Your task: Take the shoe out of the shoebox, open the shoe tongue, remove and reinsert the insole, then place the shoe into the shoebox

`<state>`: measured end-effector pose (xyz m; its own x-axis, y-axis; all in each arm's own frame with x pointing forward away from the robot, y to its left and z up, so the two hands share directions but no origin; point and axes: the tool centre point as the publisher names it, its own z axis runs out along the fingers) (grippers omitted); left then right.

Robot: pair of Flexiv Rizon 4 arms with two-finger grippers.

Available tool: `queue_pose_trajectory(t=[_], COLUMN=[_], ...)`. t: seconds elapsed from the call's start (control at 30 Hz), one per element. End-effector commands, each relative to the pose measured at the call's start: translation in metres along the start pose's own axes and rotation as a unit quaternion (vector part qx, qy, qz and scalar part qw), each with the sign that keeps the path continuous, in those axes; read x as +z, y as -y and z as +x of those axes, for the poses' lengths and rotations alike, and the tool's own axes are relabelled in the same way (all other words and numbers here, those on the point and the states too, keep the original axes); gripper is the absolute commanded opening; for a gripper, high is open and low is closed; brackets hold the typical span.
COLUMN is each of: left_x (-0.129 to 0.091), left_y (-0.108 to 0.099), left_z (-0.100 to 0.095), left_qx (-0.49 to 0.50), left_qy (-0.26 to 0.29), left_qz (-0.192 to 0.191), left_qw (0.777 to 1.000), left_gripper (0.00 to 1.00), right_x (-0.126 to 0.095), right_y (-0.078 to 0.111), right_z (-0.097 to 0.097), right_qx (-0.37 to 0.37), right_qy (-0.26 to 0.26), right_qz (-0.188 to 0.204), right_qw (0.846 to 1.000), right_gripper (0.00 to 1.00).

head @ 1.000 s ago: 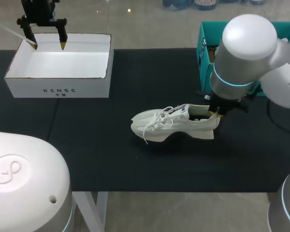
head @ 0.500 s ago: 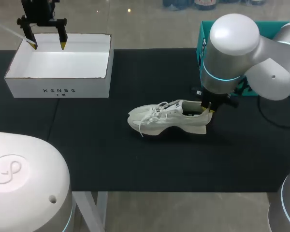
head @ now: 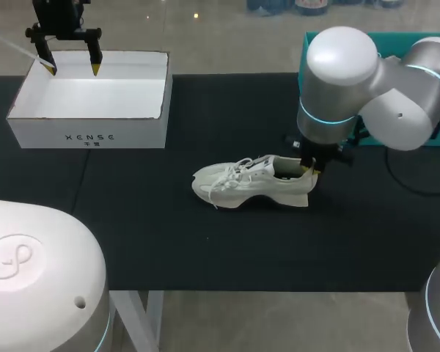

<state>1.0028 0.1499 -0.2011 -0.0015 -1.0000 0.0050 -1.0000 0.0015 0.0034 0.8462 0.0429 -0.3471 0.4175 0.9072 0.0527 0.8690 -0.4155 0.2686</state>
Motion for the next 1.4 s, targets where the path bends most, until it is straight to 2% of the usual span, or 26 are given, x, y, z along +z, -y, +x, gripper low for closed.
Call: queue_pose_trajectory(t=[0.03,0.07,0.1,0.33,0.47,0.53,0.63,0.7,0.77,0.8,0.83,0.87,0.9,1.4], left_x=[-0.001,-0.001,-0.001,-0.001,-0.001,-0.001,-0.001,-0.001,-0.001,-0.001,-0.001,-0.001,-0.001,-0.001], left_y=[-0.001,-0.001,-0.001,-0.001,-0.001,-0.001,-0.001,-0.001,-0.001,-0.001,-0.001,-0.001,-0.001,-0.001], left_z=[0.000,0.000,0.000,0.000,0.000,0.000,0.000,0.000,0.000,0.000,0.000,0.000,0.000,0.000], left_qx=[0.000,0.000,0.000,0.000,0.000,0.000,0.000,0.000,0.000,0.000,0.000,0.000,0.000,0.000], left_qy=[0.002,0.002,0.002,0.002,0.002,0.002,0.002,0.002,0.002,0.002,0.002,0.002,0.002,0.002], left_qz=[0.000,0.000,0.000,0.000,0.000,0.000,0.000,0.000,0.000,0.000,0.000,0.000,0.000,0.000], left_qw=[1.000,1.000,1.000,1.000,1.000,1.000,1.000,1.000,1.000,1.000,1.000,1.000,1.000,1.000], left_gripper=[1.00,1.00,1.00,1.00,1.00,1.00,1.00,1.00,1.00,1.00,1.00,1.00,1.00,1.00], right_x=[0.003,0.003,0.002,-0.018,-0.033,-0.042,-0.055,-0.065,-0.073,-0.080,-0.087,-0.094,-0.097,-0.097], right_y=[-0.001,-0.001,-0.002,-0.005,-0.009,-0.010,-0.008,-0.004,0.002,0.008,0.019,0.030,0.033,0.033], right_z=[0.001,0.000,-0.002,-0.009,-0.011,-0.010,-0.013,-0.017,-0.022,-0.027,-0.032,-0.041,-0.048,-0.048], right_qx=[0.002,0.003,0.004,0.004,-0.029,-0.072,-0.134,-0.208,-0.301,-0.365,-0.456,-0.522,-0.555,-0.555], right_qy=[0.000,0.001,0.001,-0.002,0.001,0.003,-0.004,-0.016,-0.038,-0.060,-0.083,-0.072,-0.085,-0.085], right_qz=[0.006,0.008,0.008,0.010,0.035,0.053,0.040,0.023,0.010,0.011,0.019,0.002,0.024,0.024], right_qw=[1.000,1.000,1.000,1.000,0.999,0.996,0.990,0.978,0.953,0.929,0.886,0.850,0.827,0.827], right_gripper=[0.47,0.90,1.00,1.00,1.00,1.00,1.00,1.00,1.00,1.00,1.00,1.00,1.00,1.00])
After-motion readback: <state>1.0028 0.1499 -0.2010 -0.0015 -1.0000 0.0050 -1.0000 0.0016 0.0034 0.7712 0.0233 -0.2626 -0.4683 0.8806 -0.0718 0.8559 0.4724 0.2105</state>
